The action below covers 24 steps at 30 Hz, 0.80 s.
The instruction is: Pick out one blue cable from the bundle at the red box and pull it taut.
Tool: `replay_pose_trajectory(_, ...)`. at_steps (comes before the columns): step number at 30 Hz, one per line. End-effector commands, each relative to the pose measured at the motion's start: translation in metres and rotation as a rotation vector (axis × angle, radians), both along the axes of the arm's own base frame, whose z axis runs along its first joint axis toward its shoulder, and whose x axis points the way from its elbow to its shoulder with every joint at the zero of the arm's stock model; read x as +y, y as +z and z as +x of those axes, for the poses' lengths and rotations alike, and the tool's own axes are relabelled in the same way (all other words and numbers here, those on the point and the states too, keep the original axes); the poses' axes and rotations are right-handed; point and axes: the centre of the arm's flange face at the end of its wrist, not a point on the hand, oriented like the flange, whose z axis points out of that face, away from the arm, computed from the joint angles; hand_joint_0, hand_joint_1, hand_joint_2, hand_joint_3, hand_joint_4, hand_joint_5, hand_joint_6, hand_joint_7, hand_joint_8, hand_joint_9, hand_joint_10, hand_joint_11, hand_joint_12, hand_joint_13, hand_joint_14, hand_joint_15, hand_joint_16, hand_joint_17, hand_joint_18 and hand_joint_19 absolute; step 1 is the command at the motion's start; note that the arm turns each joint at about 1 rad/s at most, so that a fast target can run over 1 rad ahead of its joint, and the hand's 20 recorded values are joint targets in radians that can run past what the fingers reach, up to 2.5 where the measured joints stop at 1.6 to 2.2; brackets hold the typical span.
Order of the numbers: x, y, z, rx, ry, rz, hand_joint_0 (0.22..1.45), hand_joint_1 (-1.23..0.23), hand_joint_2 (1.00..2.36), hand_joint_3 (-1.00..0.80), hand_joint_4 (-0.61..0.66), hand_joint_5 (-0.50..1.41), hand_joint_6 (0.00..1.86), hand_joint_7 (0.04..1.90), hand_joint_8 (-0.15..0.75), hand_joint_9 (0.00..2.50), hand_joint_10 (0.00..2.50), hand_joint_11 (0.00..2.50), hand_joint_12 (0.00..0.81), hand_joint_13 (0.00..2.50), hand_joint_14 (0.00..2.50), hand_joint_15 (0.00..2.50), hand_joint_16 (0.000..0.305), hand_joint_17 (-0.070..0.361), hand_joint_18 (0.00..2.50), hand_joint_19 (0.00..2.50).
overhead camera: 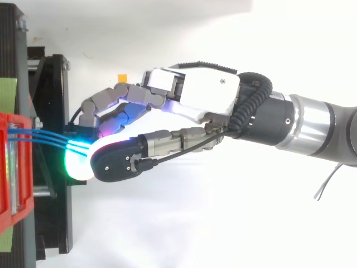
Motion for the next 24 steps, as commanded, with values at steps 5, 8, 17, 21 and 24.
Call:
replay_pose_trajectory(5, -0.003, 0.0, 0.0, -0.001, 0.011, -0.003, 0.59, -0.57, 1.02, -0.2, 0.19, -0.15, 0.87, 0.92, 0.289, 0.83, 0.02, 0.53, 0.346, 0.66, 0.01, 0.31, 0.052, 0.118, 0.58, 0.53)
replay_pose_trajectory(8, -0.005, 0.0, 0.0, -0.001, 0.013, -0.008, 0.58, -0.58, 1.02, -0.2, 0.19, -0.15, 0.89, 0.9, 0.288, 0.83, 0.02, 0.54, 0.346, 0.67, 0.01, 0.32, 0.053, 0.118, 0.59, 0.53)
replay_pose_trajectory(17, -0.003, 0.014, 0.003, -0.008, 0.028, -0.019, 0.59, -0.59, 1.02, -0.2, 0.18, -0.16, 0.9, 0.89, 0.289, 0.84, 0.02, 0.56, 0.344, 0.67, 0.01, 0.33, 0.053, 0.119, 0.6, 0.54)
replay_pose_trajectory(21, -0.003, 0.026, 0.001, 0.009, 0.034, -0.025, 0.59, -0.61, 1.02, -0.19, 0.18, -0.16, 0.9, 0.88, 0.29, 0.84, 0.02, 0.58, 0.345, 0.68, 0.01, 0.34, 0.053, 0.119, 0.6, 0.54)
replay_pose_trajectory(24, -0.003, 0.038, -0.003, 0.032, 0.032, -0.035, 0.59, -0.67, 1.02, -0.2, 0.16, -0.16, 0.91, 0.85, 0.283, 0.85, 0.02, 0.61, 0.346, 0.68, 0.01, 0.34, 0.053, 0.12, 0.61, 0.54)
